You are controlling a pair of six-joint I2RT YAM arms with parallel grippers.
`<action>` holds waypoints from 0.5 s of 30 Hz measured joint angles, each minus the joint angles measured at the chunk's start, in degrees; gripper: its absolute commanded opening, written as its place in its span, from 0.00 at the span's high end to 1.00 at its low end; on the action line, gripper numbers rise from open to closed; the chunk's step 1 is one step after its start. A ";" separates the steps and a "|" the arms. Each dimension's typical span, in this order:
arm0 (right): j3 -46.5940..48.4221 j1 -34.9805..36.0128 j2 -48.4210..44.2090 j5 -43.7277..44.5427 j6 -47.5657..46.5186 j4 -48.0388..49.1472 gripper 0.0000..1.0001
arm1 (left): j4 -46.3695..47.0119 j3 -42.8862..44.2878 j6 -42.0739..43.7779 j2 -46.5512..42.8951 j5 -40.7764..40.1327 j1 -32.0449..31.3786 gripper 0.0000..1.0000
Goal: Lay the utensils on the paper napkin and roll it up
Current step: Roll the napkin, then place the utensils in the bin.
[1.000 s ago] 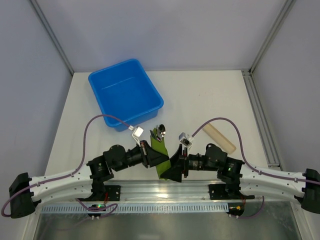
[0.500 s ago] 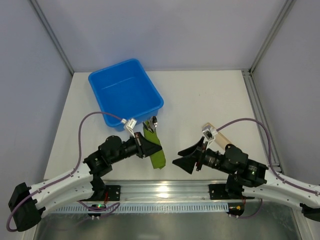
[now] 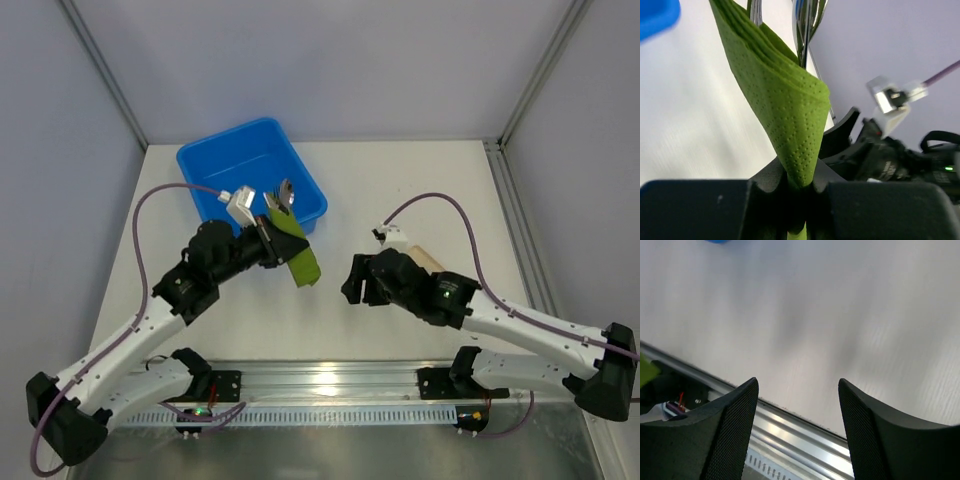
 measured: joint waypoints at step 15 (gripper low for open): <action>8.13 -21.86 11.56 -12.28 -13.75 -7.61 0.32 | -8.41 30.86 9.81 36.59 7.15 24.39 1.00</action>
